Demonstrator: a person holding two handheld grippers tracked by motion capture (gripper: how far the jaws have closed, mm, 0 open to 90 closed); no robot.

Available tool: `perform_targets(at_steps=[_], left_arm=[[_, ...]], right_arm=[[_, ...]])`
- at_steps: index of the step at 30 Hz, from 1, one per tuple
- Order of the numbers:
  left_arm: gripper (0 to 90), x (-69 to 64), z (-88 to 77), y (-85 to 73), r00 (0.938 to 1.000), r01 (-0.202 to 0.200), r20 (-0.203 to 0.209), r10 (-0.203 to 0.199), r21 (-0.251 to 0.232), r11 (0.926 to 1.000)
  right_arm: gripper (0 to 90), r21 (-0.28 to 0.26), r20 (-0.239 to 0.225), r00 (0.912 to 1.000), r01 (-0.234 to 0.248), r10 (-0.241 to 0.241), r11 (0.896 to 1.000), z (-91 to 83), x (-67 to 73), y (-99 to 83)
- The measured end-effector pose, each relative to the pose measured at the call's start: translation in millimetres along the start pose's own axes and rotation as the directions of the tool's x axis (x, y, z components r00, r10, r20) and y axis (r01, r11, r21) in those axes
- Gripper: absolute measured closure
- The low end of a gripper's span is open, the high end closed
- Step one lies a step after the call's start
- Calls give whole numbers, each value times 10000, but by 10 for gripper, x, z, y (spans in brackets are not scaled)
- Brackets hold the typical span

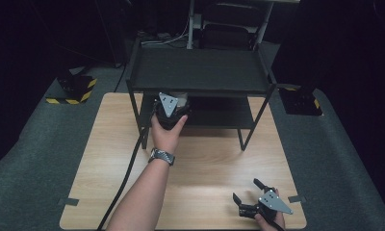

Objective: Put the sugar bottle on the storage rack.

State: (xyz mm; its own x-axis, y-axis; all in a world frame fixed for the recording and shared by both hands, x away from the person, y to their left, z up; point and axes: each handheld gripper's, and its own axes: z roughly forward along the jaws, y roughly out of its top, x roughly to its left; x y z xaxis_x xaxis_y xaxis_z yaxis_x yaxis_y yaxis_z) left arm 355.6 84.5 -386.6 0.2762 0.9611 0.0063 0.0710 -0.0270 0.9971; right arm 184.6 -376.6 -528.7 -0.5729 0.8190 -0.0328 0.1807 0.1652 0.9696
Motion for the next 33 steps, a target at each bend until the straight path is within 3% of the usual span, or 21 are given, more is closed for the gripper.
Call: perform_targets(at_steps=[6,11,12,15,19,23,33], left_arm=[[271,-3,-3,-5,10000,-46,-8,46,-34,10000],[18,-33,-29,-15,9998,73,-171,-75,-114,9999],[6,-41,-38,-19,9998,94,-170,-96,-129,9999],[6,-41,-75,-13,9999,-112,-97,111,-84,9999],[6,29,-147,-6,9993,242,283,-238,-117,9996],[6,94,-259,-7,9981,176,597,-166,-157,9997],[6,252,-676,-181,9927,282,1185,-210,-601,9978]], right_arm=[[1,11,-9,10000,50,-50,10000,3,0,1],[1,21,-16,10000,47,-47,10000,5,0,4],[1,19,-18,10000,51,-51,10000,4,-1,3],[1,2,-20,10000,38,-38,10000,4,-1,1],[1,15,-25,10000,76,-76,10000,4,-2,3],[1,50,-27,9999,108,-107,9999,6,5,8],[1,113,2,9998,215,-215,9997,15,17,17]])
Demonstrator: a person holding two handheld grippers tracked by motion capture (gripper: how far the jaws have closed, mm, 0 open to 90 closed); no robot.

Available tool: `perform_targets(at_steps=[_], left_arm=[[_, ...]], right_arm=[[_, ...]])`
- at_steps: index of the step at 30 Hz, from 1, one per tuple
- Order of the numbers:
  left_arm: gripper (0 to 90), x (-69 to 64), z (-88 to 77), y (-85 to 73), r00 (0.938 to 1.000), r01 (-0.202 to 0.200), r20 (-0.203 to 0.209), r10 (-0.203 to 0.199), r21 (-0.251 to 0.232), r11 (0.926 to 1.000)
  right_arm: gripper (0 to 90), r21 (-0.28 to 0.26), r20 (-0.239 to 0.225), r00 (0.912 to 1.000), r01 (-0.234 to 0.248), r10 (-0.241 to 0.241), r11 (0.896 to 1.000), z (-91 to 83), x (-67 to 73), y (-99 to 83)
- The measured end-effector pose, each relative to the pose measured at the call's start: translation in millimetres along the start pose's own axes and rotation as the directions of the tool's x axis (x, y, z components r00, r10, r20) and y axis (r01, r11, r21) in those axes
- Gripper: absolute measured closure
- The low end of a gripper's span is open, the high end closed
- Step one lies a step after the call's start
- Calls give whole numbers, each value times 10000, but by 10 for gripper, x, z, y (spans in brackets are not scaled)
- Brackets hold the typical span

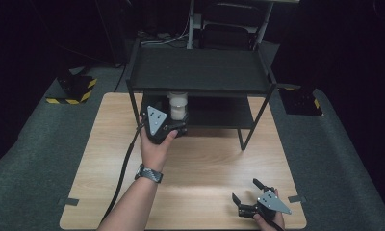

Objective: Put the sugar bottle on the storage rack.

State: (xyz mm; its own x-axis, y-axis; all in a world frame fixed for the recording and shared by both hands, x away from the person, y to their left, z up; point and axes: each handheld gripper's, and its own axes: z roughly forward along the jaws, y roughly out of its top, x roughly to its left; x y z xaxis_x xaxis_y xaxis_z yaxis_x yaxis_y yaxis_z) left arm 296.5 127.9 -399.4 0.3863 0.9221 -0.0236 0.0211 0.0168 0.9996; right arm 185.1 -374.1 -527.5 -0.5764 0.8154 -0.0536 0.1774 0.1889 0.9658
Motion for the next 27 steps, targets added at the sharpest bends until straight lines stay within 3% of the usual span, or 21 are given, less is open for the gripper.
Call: perform_targets(at_steps=[13,19,22,27], left_arm=[[6,92,-655,-455,9986,-260,441,282,-500,9984],[6,202,-981,-727,9986,-196,485,212,-333,9993],[6,253,-1097,-851,9979,-382,502,398,-322,9987],[6,320,-1254,-1011,9983,-287,509,282,87,9996]], right_arm=[[1,-16,24,10000,36,-36,10000,-4,10,-3],[1,-23,55,9999,85,-85,10000,-5,17,-5],[1,-25,67,9999,89,-89,10000,-5,20,-5],[1,-33,82,9999,83,-83,10000,-7,25,-6]])
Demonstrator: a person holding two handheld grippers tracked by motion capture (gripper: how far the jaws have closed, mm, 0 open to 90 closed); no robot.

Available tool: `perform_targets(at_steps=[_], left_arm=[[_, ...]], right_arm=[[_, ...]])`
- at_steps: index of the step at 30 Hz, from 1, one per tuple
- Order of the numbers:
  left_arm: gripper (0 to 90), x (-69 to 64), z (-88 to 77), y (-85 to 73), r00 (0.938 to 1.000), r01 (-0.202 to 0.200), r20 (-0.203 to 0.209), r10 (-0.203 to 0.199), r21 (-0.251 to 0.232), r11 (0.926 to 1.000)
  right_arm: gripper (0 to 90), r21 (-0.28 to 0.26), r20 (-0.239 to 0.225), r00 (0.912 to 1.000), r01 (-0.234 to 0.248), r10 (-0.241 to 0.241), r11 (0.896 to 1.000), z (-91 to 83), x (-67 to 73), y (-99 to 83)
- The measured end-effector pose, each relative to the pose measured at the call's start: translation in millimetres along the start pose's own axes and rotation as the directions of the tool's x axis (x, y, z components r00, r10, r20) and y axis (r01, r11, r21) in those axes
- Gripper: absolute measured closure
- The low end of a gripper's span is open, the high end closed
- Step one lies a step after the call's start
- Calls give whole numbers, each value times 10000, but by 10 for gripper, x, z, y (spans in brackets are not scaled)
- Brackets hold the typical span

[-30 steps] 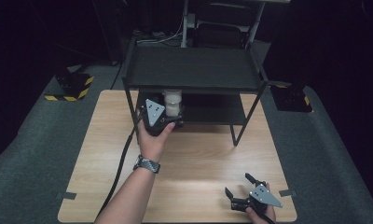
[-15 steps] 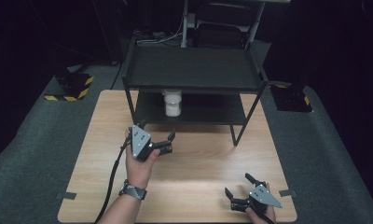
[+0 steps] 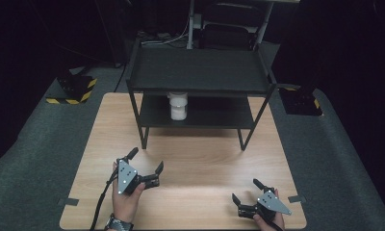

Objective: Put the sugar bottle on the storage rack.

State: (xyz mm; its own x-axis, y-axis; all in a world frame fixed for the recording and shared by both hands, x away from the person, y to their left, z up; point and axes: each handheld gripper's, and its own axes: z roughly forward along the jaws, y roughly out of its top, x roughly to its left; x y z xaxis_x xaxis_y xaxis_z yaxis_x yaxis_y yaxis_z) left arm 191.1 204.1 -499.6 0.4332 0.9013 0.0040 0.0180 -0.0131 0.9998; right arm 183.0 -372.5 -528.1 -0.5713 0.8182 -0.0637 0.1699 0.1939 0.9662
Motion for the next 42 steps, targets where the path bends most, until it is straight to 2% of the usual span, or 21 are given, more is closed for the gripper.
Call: perform_targets(at_steps=[8,10,17,23,24,27,29,32,35,38,42], left_arm=[[6,32,-184,-193,10000,51,3,-51,710,9975],[6,40,-225,-220,10000,-32,53,27,877,9961],[6,90,-300,-263,9996,145,201,-176,1481,9889],[6,112,-335,-288,9994,162,276,-224,2081,9780],[6,120,-341,-278,9994,120,283,-190,2282,9735],[6,125,-341,-271,9994,187,224,-251,2499,9681],[6,135,-329,-234,9994,137,254,-216,2771,9607],[6,127,-313,-212,9995,33,298,-130,3037,9528],[6,107,-287,-171,9990,-254,428,119,3303,9435],[6,106,-277,-159,9973,-544,653,343,3364,9401],[6,127,-246,-125,9966,-550,763,295,3579,9321]], right_arm=[[1,-18,-33,10000,54,-54,10000,-4,-2,-4],[1,-15,-35,10000,57,-57,10000,-5,-2,-4],[1,-24,-19,10000,67,-67,10000,-6,2,-5],[1,-24,-9,10000,66,-66,10000,-6,6,-5],[1,-25,-7,10000,70,-70,10000,-6,6,-5],[1,-27,13,9999,100,-100,9999,-7,11,-6],[1,-37,16,9999,130,-130,9999,-8,12,-8],[1,-37,24,9999,146,-146,9999,-10,15,-9],[1,-22,21,9998,174,-174,9998,-10,17,-6],[1,16,13,9999,162,-162,9999,-7,15,1],[1,51,-24,9999,124,-124,9999,2,8,9]])
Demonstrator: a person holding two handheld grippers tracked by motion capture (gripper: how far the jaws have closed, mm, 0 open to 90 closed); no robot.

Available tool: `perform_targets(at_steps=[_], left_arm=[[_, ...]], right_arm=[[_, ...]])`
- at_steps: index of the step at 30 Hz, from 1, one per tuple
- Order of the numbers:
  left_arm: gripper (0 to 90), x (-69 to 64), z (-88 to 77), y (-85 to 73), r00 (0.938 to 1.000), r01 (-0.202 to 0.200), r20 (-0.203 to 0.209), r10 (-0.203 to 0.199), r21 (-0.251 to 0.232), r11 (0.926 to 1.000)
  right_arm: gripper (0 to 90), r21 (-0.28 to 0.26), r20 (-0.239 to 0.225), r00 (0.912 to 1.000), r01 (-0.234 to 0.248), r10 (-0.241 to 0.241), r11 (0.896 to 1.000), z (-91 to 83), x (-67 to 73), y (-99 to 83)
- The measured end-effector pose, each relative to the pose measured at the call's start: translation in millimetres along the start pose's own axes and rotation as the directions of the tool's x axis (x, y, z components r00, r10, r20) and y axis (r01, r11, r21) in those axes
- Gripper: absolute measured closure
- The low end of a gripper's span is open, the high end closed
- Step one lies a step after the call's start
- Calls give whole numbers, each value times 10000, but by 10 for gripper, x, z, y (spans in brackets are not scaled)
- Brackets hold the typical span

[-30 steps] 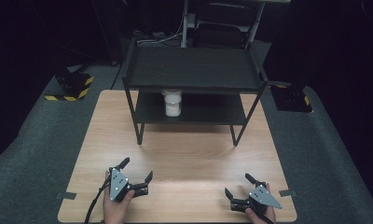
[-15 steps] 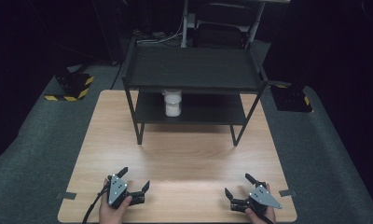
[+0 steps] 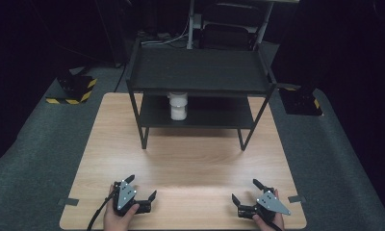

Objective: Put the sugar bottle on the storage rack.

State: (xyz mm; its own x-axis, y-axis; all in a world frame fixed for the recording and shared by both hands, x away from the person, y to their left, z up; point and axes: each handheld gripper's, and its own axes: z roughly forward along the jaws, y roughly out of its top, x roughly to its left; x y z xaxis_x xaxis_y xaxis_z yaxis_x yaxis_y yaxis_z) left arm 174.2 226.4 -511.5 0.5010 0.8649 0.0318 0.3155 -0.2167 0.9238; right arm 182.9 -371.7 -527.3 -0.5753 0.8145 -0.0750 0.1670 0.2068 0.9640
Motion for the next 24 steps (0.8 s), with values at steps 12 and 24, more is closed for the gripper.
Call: perform_targets(at_steps=[12,24], left_arm=[[6,-13,5,31,9994,-325,101,323,165,9993],[6,-17,36,81,9990,-422,197,414,428,9982]], right_arm=[[1,51,-68,10000,27,-27,10000,14,-14,13],[1,-21,-67,10000,63,-63,10000,1,-6,-3]])
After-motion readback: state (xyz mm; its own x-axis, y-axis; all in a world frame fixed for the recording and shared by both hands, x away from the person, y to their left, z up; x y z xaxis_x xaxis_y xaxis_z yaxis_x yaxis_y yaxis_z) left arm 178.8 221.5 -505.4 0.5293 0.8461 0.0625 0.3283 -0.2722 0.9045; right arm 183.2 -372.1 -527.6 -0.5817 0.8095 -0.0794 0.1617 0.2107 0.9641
